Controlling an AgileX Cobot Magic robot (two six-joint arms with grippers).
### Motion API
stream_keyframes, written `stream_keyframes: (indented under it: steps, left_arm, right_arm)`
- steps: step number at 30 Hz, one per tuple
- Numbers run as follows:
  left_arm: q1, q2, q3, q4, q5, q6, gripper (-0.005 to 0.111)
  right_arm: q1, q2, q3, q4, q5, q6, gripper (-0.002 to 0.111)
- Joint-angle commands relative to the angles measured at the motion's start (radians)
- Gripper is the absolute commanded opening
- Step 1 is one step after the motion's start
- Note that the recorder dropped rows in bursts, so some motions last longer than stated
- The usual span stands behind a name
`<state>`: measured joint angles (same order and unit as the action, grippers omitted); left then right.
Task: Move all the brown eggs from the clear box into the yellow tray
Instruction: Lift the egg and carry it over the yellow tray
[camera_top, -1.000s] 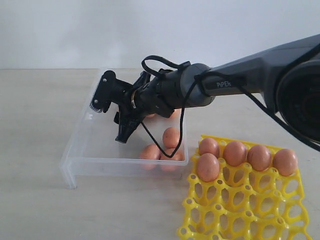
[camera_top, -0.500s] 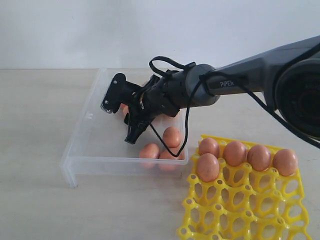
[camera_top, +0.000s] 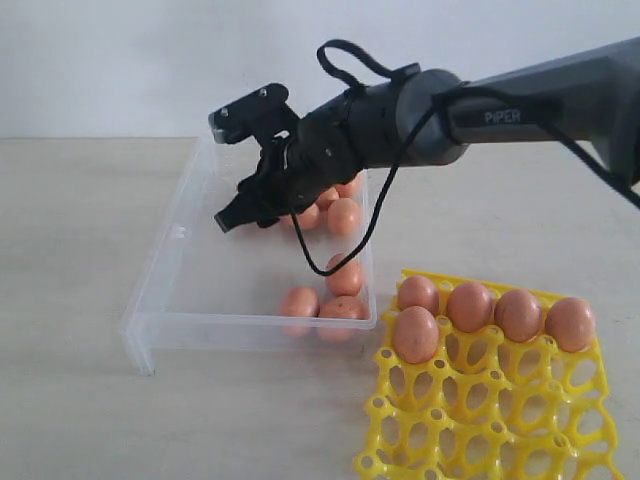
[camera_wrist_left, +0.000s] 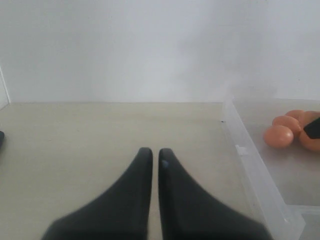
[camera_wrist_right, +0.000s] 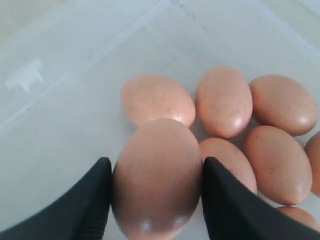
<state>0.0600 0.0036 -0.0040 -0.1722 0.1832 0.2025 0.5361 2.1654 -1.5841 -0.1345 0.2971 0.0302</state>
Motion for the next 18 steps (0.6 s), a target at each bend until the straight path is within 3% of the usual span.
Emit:
stream_keyframes:
  steps: [1, 5, 12, 16, 18]
  left_arm:
    - [-0.001, -0.004, 0.004, 0.002, -0.004, 0.0, 0.004]
    - [-0.001, -0.004, 0.004, 0.002, -0.004, 0.0, 0.004]
    - [-0.001, -0.004, 0.004, 0.002, -0.004, 0.0, 0.004]
    - [-0.001, -0.004, 0.004, 0.002, -0.004, 0.0, 0.004]
    - [-0.001, -0.004, 0.004, 0.002, -0.004, 0.0, 0.004]
  right_arm:
    - [-0.006, -0.056, 0.002, 0.14, 0.048, 0.013, 0.0]
    - [-0.006, -0.106, 0.03, 0.362, 0.062, -0.038, 0.0]
    - [-0.004, -0.276, 0.318, 0.82, -0.198, -0.333, 0.0]
    - [-0.004, -0.623, 0.763, 0.841, -0.662, -0.289, 0.0]
    - [-0.004, -0.792, 0.943, 0.841, -0.804, -0.347, 0.0]
